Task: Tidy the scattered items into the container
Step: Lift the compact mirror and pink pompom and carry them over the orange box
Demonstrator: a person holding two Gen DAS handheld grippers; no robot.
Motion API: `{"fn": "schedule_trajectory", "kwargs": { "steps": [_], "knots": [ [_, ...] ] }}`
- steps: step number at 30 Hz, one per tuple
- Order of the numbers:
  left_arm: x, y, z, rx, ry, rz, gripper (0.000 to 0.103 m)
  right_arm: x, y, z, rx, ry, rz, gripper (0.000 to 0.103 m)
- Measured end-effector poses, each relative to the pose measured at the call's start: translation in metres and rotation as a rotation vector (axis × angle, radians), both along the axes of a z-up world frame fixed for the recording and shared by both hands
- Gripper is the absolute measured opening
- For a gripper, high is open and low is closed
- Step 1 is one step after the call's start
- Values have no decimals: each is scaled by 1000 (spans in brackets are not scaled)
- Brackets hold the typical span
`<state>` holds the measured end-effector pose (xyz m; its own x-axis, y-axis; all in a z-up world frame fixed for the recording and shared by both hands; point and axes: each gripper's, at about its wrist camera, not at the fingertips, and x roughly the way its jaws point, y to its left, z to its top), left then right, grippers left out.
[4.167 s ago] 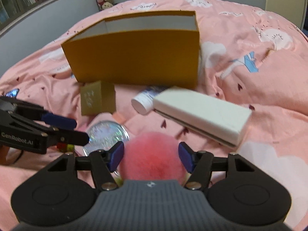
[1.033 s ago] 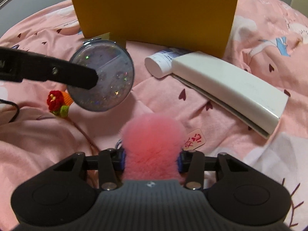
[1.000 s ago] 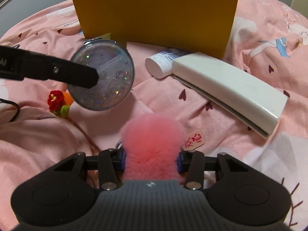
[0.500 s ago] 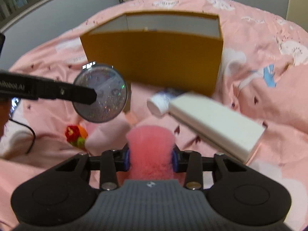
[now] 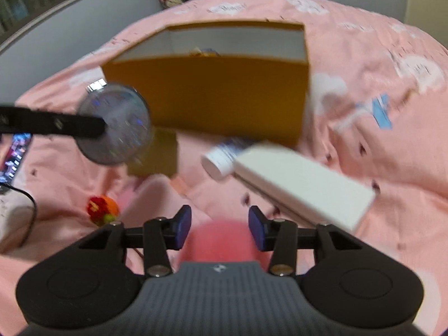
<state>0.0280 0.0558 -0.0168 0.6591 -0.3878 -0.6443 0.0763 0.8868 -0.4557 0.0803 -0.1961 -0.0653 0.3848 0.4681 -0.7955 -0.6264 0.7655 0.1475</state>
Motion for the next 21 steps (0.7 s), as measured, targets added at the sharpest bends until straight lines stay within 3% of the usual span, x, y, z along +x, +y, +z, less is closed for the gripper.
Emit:
{"fn": "schedule_trajectory", "kwargs": {
  "steps": [6,10,15,21],
  "knots": [
    [-1,-8,-7,20,20,-24,15,-13,-10,-26,-25,37,2,71],
    [-2,-10,-10,27,27,-33,15,-14,-3,-38,-71,36,16,73],
    [-2,-12,-14,28,40,-40,15,-16,1,-50,-118,36,47,72],
    [-3,-14,-16,37,44,-47,15,-14,1,-55,-118,12,55,58]
  ]
}}
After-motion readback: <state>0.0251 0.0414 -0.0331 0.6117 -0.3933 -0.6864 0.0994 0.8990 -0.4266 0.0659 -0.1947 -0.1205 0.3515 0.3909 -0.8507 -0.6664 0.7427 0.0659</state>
